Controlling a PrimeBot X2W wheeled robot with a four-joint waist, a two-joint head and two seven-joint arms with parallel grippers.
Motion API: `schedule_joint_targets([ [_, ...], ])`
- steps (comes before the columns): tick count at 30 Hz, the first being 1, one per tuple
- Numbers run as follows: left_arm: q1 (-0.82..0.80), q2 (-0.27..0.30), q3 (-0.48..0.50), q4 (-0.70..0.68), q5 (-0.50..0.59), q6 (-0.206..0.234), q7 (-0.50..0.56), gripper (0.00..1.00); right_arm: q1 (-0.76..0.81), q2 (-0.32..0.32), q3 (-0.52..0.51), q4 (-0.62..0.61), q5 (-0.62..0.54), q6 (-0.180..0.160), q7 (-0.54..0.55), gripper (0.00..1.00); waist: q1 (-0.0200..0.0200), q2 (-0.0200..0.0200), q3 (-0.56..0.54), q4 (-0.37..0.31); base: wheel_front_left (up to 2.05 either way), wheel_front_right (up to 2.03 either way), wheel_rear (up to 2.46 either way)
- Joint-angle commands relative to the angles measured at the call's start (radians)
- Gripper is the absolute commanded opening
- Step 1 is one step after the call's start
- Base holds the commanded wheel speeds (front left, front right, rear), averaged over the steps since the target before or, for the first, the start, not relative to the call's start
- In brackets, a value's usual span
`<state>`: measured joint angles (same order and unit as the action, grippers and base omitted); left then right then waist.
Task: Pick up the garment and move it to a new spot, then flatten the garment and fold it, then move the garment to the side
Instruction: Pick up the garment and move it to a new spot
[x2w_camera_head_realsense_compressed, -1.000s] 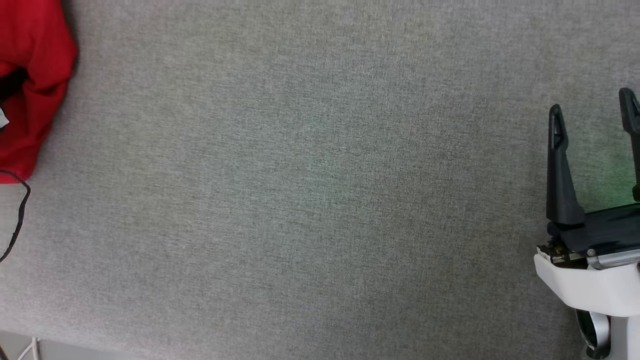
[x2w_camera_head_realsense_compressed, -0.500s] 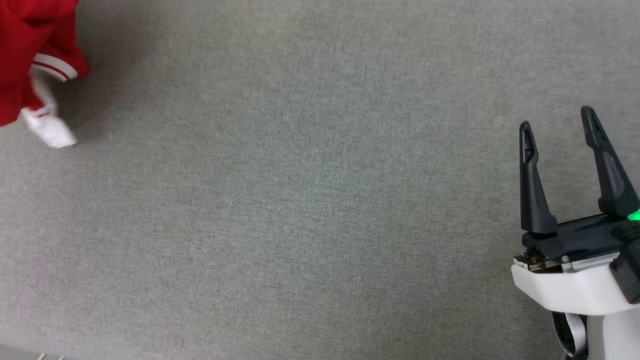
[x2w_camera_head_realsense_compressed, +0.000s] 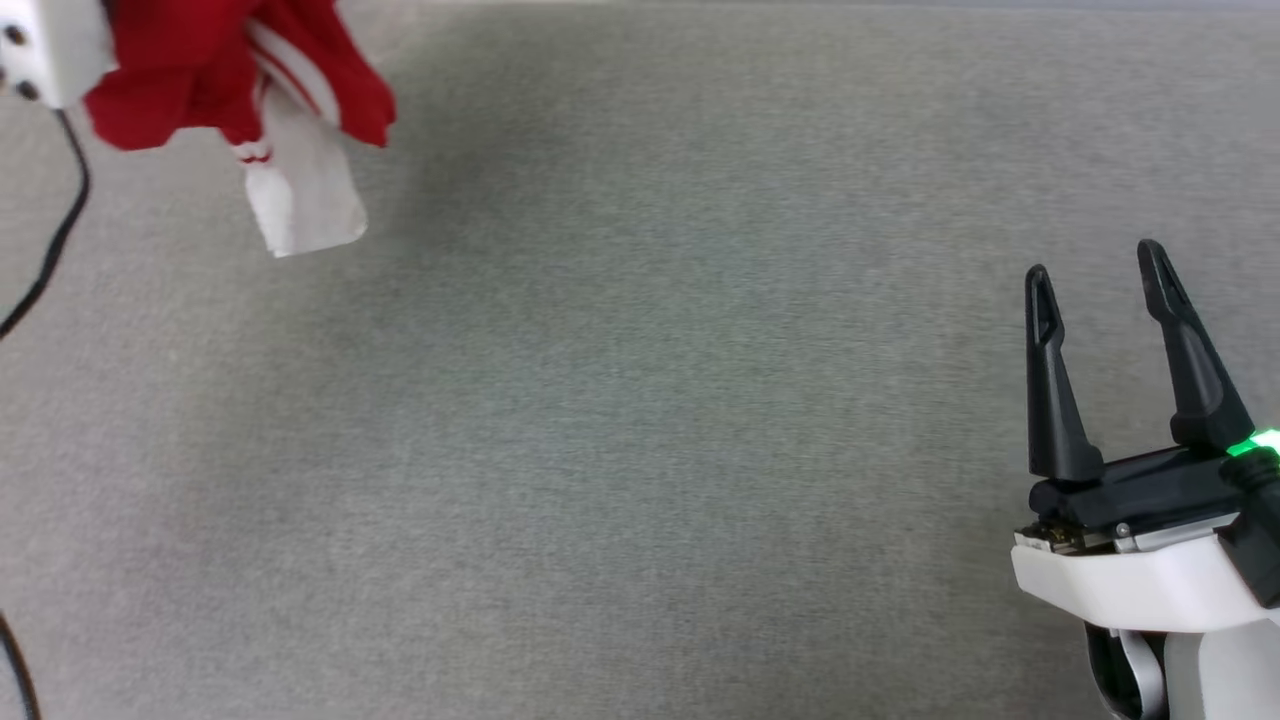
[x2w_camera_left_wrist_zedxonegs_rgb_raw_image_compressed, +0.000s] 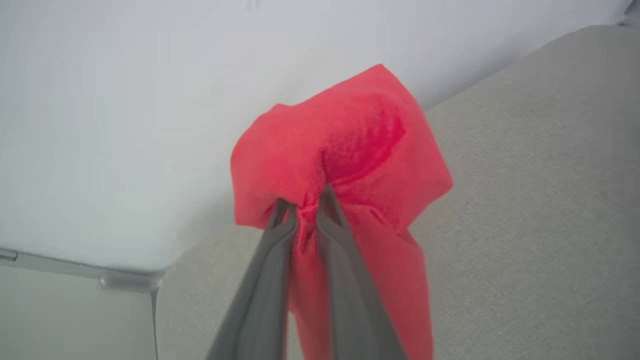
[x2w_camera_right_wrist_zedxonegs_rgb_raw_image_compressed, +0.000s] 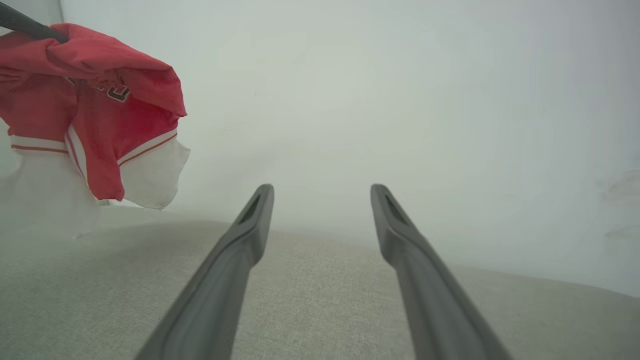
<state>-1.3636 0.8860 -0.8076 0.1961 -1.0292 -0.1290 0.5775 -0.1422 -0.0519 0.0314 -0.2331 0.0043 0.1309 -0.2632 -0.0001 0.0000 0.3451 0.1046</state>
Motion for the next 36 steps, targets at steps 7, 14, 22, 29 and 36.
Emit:
schedule_joint_targets([
  [7, -0.063, -0.056, -0.077, -0.101, 0.025, 0.0, 0.021, 0.0, 0.013, 0.003, -0.007, 0.006, 0.039, 0.0, -0.002, 1.0, 0.0001, 0.0, -0.033, -0.106, 0.0, 0.0, 0.0],
  [14, -0.056, -0.1, -0.159, -0.184, 0.041, 0.0, 0.013, 0.0, 0.015, 0.003, -0.011, 0.009, 0.064, 0.0, -0.002, 1.0, 0.0001, 0.0, -0.025, -0.186, 0.0, 0.0, 0.0],
  [22, 0.018, -0.174, -0.295, -0.228, 0.081, 0.0, -0.019, 0.0, 0.0, 0.003, -0.021, 0.007, 0.075, 0.0, -0.002, 1.0, 0.0001, 0.0, 0.012, -0.238, 0.0, 0.0, 0.0],
  [29, 0.132, -0.246, -0.429, -0.143, 0.103, 0.0, -0.067, 0.0, -0.012, 0.003, -0.023, 0.009, 0.084, 0.0, -0.002, 1.0, 0.0001, 0.0, 0.043, -0.254, 0.0, 0.0, 0.0],
  [36, 0.274, -0.306, -0.469, -0.054, 0.118, 0.0, -0.095, 0.0, -0.017, 0.003, -0.028, 0.016, 0.085, 0.0, -0.002, 1.0, 0.0001, 0.0, 0.058, -0.252, 0.0, 0.0, 0.0],
])
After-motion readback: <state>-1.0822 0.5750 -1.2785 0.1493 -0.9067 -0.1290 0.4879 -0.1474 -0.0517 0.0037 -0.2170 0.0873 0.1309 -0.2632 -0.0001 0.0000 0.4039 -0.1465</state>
